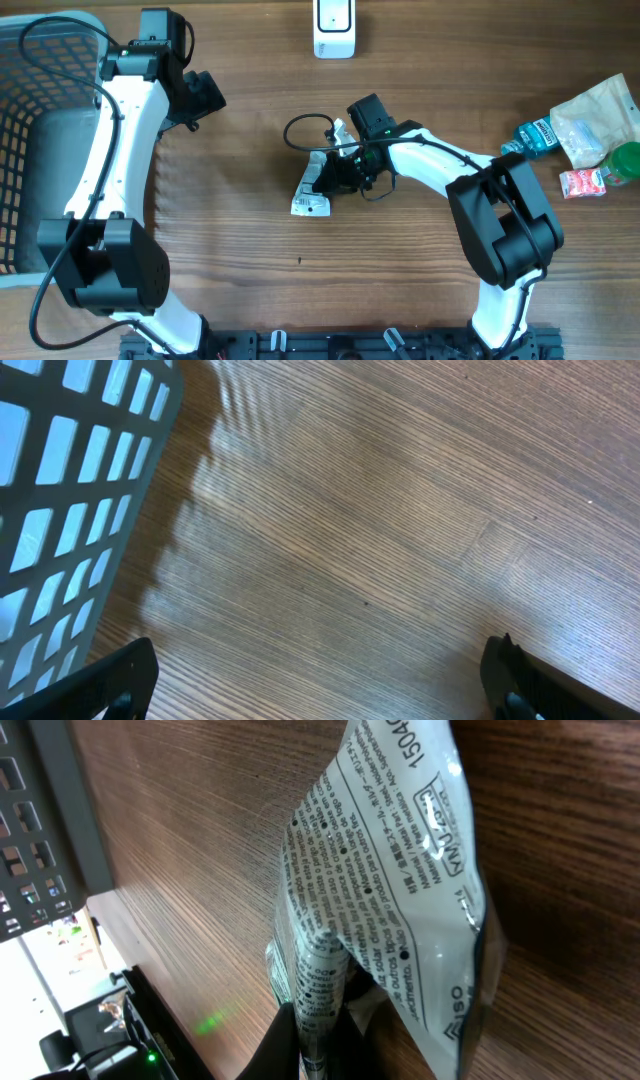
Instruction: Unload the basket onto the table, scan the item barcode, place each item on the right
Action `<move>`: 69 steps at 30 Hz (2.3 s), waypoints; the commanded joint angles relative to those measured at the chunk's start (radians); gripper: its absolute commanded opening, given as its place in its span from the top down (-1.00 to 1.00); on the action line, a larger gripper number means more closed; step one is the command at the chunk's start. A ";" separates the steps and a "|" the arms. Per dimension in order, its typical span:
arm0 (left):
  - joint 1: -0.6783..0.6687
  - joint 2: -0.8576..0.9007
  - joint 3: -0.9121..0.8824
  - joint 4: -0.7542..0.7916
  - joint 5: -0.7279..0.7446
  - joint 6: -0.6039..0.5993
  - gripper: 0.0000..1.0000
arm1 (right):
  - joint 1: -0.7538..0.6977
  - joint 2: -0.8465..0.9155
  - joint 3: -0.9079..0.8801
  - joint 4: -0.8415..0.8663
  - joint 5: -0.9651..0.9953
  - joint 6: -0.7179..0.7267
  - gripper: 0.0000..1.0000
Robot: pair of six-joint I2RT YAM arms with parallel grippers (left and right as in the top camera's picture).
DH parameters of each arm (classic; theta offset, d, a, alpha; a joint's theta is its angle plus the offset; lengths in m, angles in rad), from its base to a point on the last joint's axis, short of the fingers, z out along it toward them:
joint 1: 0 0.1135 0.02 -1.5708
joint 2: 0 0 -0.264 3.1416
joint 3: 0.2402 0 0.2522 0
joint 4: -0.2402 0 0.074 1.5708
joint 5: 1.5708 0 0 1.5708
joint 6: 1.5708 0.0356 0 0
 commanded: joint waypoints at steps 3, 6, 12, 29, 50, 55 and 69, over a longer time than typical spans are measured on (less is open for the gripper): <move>-0.002 -0.004 0.004 0.000 -0.020 0.005 -1.00 | -0.013 0.019 0.007 -0.050 0.132 -0.012 0.91; -0.002 -0.004 0.004 0.000 -0.020 0.005 -1.00 | -0.026 -0.067 0.011 -0.135 0.176 -0.037 0.90; -0.002 -0.004 0.004 0.000 -0.020 0.005 -1.00 | -0.027 -0.264 0.011 -0.240 0.178 -0.035 0.91; -0.002 -0.004 0.004 0.000 -0.020 0.005 -1.00 | -0.027 -0.628 0.010 -0.450 0.134 -0.038 0.91; -0.002 -0.004 0.004 0.000 -0.020 0.005 -1.00 | -0.024 -0.331 -0.023 -0.449 0.315 0.042 -1.00; -0.002 -0.004 0.004 0.000 -0.020 0.005 -1.00 | -0.020 -0.330 -0.023 -0.495 0.393 0.106 -1.00; -0.003 -0.003 0.004 0.105 0.047 -0.048 -1.00 | -0.044 -0.410 -0.023 -0.545 0.623 0.251 -0.87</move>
